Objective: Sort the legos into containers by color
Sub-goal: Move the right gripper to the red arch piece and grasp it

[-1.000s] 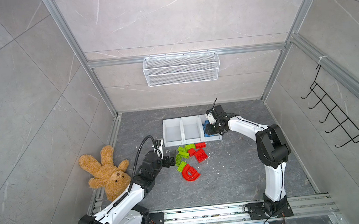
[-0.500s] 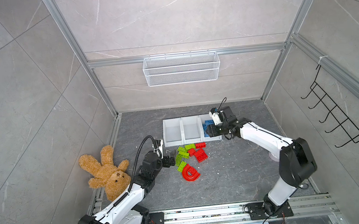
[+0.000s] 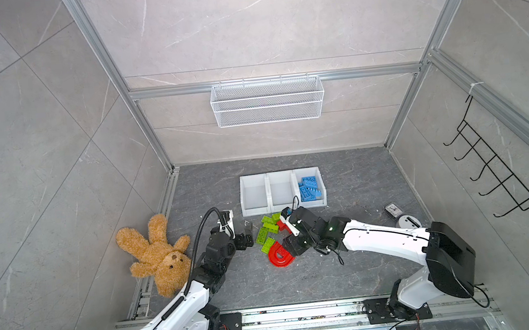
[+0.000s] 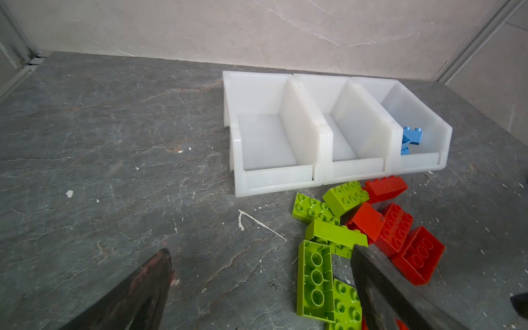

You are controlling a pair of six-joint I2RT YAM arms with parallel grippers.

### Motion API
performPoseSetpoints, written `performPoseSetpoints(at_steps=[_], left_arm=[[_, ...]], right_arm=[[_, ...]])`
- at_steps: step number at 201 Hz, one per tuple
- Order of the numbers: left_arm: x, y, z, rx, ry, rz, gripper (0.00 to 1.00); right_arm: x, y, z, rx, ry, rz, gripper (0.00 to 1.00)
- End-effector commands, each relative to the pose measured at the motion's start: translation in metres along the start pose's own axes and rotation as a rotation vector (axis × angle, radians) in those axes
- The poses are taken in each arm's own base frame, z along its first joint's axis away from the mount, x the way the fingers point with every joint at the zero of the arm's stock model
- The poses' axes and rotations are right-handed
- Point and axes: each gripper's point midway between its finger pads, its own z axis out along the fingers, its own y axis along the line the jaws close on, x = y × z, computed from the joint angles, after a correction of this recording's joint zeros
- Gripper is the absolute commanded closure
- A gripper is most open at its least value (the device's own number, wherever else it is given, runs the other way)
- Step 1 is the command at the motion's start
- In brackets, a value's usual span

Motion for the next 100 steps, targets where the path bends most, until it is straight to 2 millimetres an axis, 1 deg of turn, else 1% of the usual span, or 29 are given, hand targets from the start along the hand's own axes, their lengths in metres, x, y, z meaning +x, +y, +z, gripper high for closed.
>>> performPoseSetpoints(at_steps=[1,16,31,65,77,100], left_arm=[[-0.018,0.012,-0.004,-0.04,-0.077,-0.063,0.01],[-0.019,0.014,-0.005,-0.02,-0.074,-0.096,0.01],[-0.019,0.017,-0.005,-0.016,-0.077,-0.114,0.01],[-0.017,0.015,-0.003,-0.005,-0.065,-0.116,0.01],[-0.017,0.015,-0.001,-0.005,-0.058,-0.117,0.01],[-0.014,0.02,0.003,-0.037,-0.04,-0.126,0.0]], right_arm=[[0.009,0.008,0.015,0.008,0.051,-0.014,0.33],[0.014,0.015,0.021,-0.012,0.081,-0.038,0.32],[0.018,0.014,0.025,0.002,0.104,-0.052,0.32],[0.019,0.022,0.039,-0.016,0.127,-0.078,0.31],[0.02,0.023,0.045,-0.014,0.14,-0.089,0.3],[0.022,0.019,0.055,0.019,0.171,-0.103,0.29]])
